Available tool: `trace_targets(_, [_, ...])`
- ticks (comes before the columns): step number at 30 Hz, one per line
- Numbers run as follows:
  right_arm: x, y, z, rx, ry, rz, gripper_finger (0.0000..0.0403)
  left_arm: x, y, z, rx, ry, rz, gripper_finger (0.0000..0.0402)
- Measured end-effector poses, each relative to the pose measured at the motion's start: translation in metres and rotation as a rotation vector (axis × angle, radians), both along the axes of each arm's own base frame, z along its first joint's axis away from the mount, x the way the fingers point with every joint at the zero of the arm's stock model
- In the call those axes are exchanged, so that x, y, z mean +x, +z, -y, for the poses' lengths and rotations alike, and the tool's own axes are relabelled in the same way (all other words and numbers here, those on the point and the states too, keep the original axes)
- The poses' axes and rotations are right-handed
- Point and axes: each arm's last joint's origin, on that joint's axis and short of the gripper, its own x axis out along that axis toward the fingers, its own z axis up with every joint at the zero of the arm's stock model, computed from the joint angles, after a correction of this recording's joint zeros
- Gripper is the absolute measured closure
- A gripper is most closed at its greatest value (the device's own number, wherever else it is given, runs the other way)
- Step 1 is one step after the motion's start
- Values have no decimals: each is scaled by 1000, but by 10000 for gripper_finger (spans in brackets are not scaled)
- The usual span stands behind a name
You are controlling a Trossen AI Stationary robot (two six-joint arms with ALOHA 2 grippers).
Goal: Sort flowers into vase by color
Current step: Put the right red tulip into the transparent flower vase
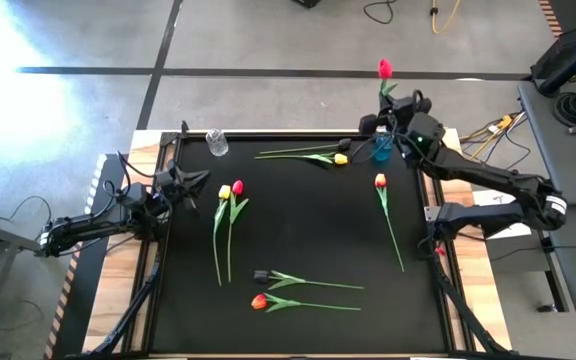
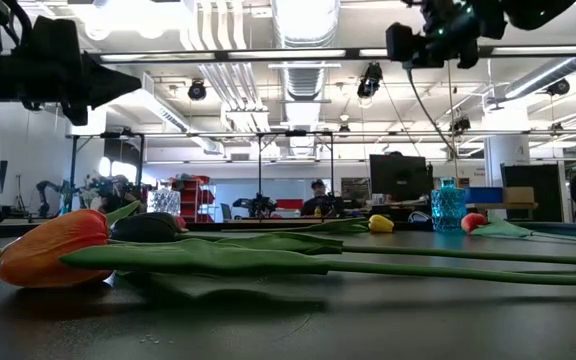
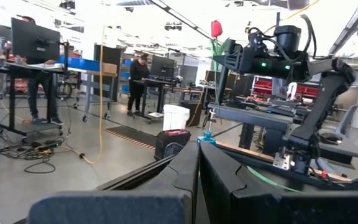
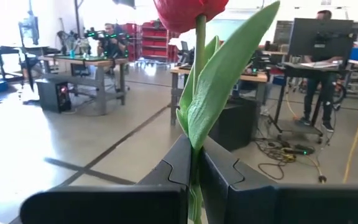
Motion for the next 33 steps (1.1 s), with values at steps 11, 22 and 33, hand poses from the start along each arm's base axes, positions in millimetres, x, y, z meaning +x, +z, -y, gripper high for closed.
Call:
trace_targets(11, [-5, -15, 33, -4, 10, -5, 391, -1, 0, -1, -8, 40, 5, 402])
trace_targets(22, [-13, -4, 27, -48, 157, 54, 391, -3, 9, 0, 8, 32, 106, 402])
trace_targets(33, [10, -24, 2, 74, 754, 58, 391, 6, 20, -2, 13, -88, 66, 402])
